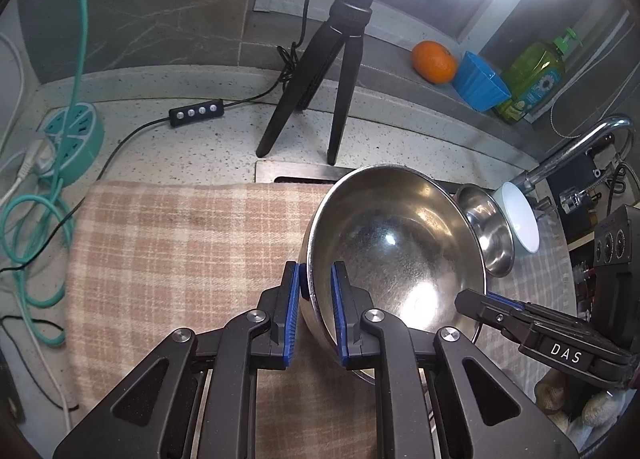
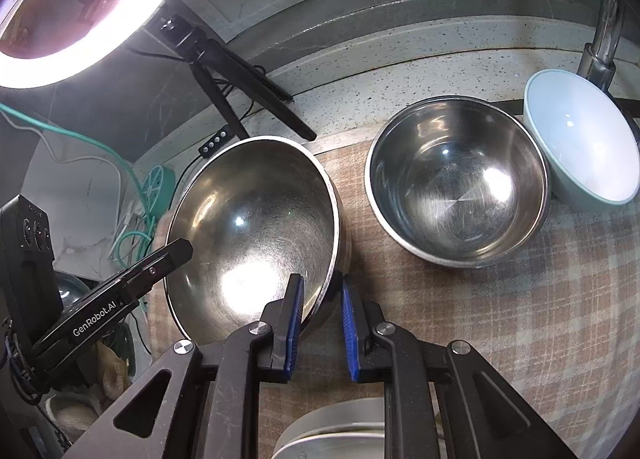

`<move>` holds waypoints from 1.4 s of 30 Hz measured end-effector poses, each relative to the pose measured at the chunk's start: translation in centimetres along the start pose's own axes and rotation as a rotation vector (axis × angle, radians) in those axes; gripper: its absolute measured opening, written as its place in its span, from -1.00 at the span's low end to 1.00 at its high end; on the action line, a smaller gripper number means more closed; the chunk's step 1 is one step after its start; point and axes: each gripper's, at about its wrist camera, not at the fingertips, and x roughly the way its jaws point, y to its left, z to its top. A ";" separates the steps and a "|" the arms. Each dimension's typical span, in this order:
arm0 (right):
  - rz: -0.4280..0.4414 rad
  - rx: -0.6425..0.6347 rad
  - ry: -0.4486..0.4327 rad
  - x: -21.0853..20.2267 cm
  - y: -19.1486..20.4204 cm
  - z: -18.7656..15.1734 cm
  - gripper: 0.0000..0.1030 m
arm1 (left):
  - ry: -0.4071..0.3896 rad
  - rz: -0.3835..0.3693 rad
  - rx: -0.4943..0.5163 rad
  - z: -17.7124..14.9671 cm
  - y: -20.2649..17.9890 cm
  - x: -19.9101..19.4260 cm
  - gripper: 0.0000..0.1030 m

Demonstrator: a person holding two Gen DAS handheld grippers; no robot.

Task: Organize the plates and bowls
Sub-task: 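Close both tools on the steel bowl rim, then lift the steel bowl with both tools and carry it beside the plate stack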

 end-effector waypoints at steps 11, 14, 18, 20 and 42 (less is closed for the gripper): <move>0.034 -0.067 0.026 -1.1 3.0 -2.9 -0.67 | -0.036 0.019 -0.033 -3.0 1.7 -4.0 -0.73; 0.040 -0.093 0.032 -1.3 4.1 -3.9 -0.67 | -0.048 0.027 -0.048 -4.1 2.4 -5.2 -0.73; 0.049 -0.130 0.050 -1.3 5.7 -5.3 -0.67 | -0.065 0.039 -0.081 -5.7 3.5 -6.8 -0.73; 0.052 -0.151 0.061 -1.1 6.4 -6.0 -0.67 | -0.070 0.048 -0.097 -6.6 4.0 -7.4 -0.73; 0.058 -0.308 0.173 1.8 12.0 -13.0 -0.67 | -0.076 0.104 -0.281 -14.9 10.0 -11.3 -0.73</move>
